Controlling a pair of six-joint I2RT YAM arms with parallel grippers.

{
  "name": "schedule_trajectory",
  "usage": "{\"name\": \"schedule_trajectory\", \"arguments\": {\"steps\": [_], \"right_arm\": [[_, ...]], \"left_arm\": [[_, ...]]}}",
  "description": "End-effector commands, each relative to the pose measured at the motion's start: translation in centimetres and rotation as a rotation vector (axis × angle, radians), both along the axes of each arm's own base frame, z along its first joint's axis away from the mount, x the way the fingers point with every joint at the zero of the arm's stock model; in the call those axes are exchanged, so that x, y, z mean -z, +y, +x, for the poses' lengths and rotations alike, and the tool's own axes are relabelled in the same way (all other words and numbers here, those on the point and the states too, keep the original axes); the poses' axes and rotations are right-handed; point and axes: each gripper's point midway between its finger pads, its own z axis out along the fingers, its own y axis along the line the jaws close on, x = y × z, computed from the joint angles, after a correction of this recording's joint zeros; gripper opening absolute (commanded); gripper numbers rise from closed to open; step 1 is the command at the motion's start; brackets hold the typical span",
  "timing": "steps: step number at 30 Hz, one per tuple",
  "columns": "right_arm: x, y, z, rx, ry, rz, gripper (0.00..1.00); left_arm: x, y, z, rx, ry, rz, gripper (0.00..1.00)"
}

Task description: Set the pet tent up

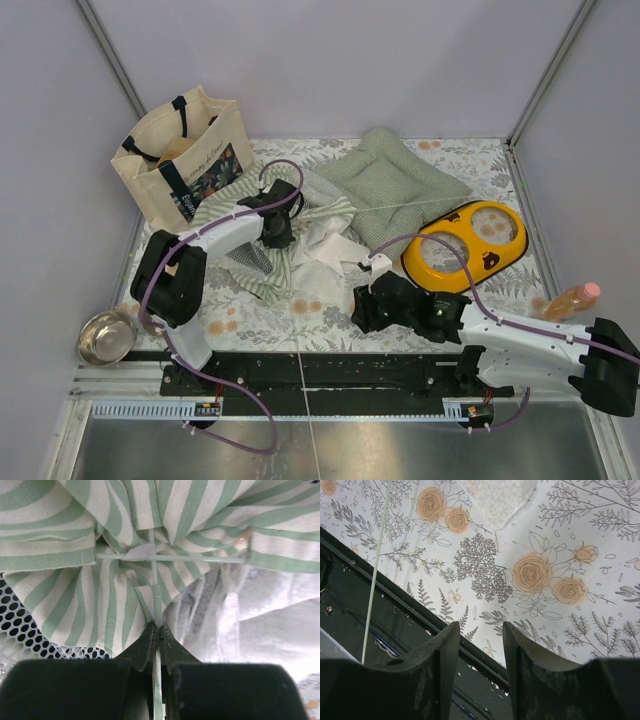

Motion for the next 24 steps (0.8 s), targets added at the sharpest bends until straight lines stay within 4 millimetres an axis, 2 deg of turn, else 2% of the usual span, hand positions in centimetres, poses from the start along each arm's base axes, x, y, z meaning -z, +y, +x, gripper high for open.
{"name": "schedule_trajectory", "arguments": {"steps": [1, 6, 11, 14, 16, 20, 24], "right_arm": [[-1.2, -1.2, 0.5, 0.055, -0.036, -0.013, 0.49], [-3.1, -2.2, 0.6, 0.095, -0.052, -0.004, 0.54], [-6.4, -3.4, 1.2, 0.176, -0.098, 0.064, 0.80], [-8.1, -3.7, 1.2, 0.175, -0.132, 0.107, 0.88], [-8.3, -3.7, 1.0, 0.149, -0.139, 0.114, 0.90], [-7.7, -2.6, -0.1, 0.056, -0.108, 0.108, 0.91], [-7.7, 0.4, -1.6, -0.073, -0.035, 0.168, 0.91]], "left_arm": [[-7.1, -3.8, 3.1, 0.098, -0.191, -0.138, 0.00], [-9.6, -6.0, 4.7, 0.128, -0.254, -0.221, 0.00], [-10.3, -7.8, 6.1, 0.148, -0.279, -0.270, 0.00], [-10.5, -8.5, 7.0, 0.155, -0.288, -0.273, 0.00], [-10.8, -8.8, 7.5, 0.159, -0.296, -0.281, 0.00], [-11.2, -9.5, 8.2, 0.138, -0.302, -0.305, 0.00], [-11.3, -10.2, 8.8, 0.104, -0.303, -0.348, 0.00]]}}
